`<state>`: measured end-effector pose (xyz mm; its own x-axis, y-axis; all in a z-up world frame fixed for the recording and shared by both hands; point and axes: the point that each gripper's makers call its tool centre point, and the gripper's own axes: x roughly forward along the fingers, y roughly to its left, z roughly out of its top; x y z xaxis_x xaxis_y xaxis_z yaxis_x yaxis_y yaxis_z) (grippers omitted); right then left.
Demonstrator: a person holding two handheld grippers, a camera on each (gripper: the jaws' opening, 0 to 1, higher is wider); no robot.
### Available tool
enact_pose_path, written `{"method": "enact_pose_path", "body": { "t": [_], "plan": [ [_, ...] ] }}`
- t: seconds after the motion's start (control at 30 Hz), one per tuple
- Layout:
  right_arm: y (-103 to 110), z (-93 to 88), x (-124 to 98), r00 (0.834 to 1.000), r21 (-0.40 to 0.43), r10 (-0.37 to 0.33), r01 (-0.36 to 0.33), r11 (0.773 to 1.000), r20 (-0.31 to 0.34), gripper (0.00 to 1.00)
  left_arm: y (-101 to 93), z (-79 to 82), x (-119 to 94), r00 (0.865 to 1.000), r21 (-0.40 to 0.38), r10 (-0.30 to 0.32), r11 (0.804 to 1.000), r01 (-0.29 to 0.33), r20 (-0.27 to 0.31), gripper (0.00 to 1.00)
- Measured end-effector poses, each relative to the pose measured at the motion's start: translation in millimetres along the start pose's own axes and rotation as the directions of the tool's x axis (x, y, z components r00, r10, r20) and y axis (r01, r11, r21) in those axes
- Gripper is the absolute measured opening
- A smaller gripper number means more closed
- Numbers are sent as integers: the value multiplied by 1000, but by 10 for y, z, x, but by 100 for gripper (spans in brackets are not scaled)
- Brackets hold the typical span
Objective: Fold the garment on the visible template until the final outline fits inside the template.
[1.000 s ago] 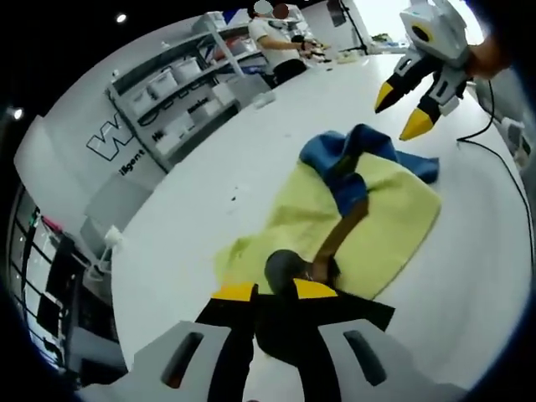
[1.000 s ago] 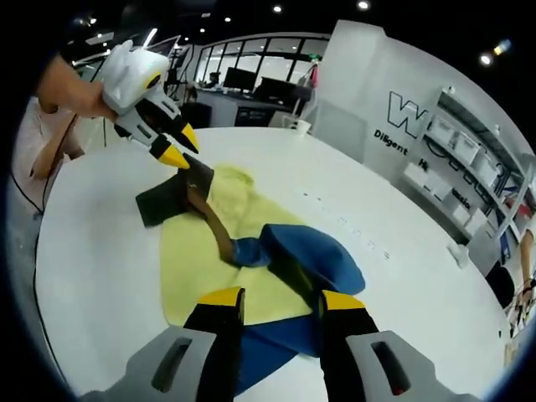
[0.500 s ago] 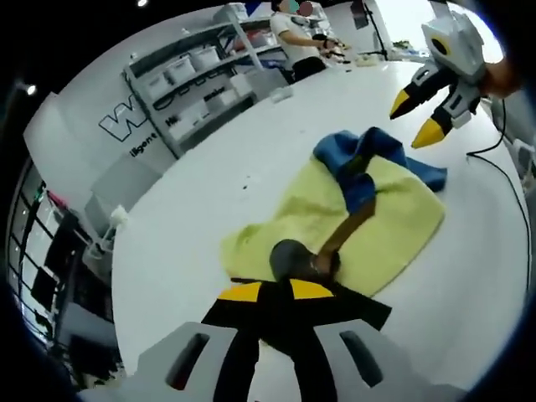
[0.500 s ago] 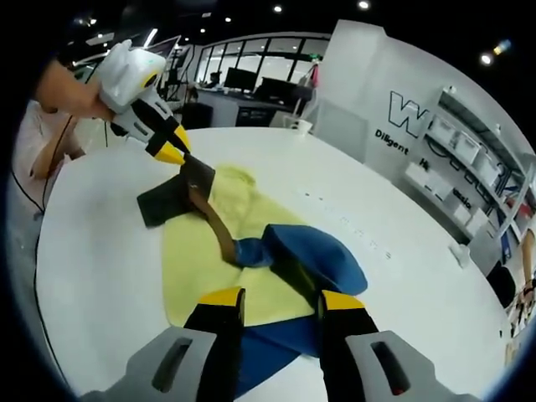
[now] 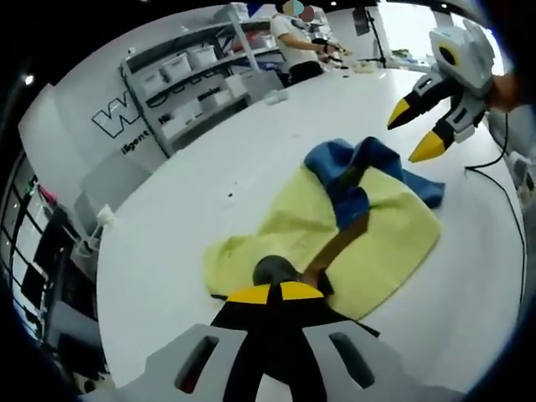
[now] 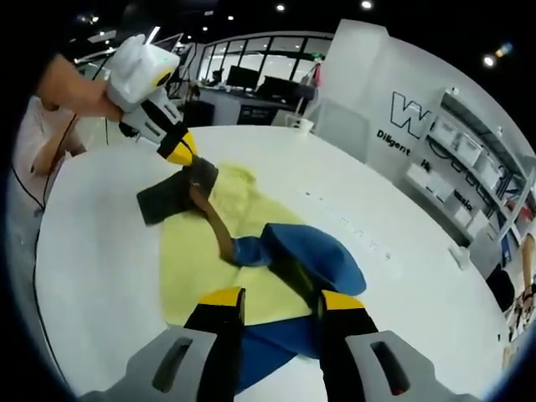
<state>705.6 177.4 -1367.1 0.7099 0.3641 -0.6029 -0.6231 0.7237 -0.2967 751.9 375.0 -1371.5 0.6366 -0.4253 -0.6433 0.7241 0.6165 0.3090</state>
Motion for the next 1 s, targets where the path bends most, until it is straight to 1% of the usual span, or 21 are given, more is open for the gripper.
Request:
{"method": "enact_pose_path", "body": {
  "t": [0.17,0.23,0.47,0.53,0.67,0.8,0.87,0.93,1.0],
  "plan": [
    [-42,70,104,1000,-37,12,-12,999,0,29,-3,-18,-18,1000,-34,-5,999,5,-11,6],
    [-40,93,142,1000,-47,20,-20,999,-2,29,-6,-25,-28,1000,-39,-9,999,9,-14,6],
    [-82,197,308,999,-130,43,-44,991,-10,28,-12,-70,-38,999,-40,-18,999,17,-33,6],
    [-94,250,358,999,-171,51,-50,984,0,25,-18,-77,-37,999,-36,-21,999,20,-36,6],
    [-91,255,450,998,-249,60,-65,966,-27,26,-29,-81,-40,999,-20,-22,1000,21,-43,6],
    [-55,244,535,996,-319,79,-89,944,-43,21,-27,-89,-26,998,-16,-26,1000,26,-49,6],
    [-53,237,567,996,-325,82,-92,941,-45,17,-27,-87,-30,998,-18,-27,999,26,-50,6],
    [-62,232,602,996,-327,83,-93,940,-45,16,-23,-85,-27,998,-22,-29,999,28,-51,6],
    [-71,211,637,995,-349,86,-100,932,-55,13,-17,-85,-20,998,-21,-29,999,28,-52,6]
  ]
}}
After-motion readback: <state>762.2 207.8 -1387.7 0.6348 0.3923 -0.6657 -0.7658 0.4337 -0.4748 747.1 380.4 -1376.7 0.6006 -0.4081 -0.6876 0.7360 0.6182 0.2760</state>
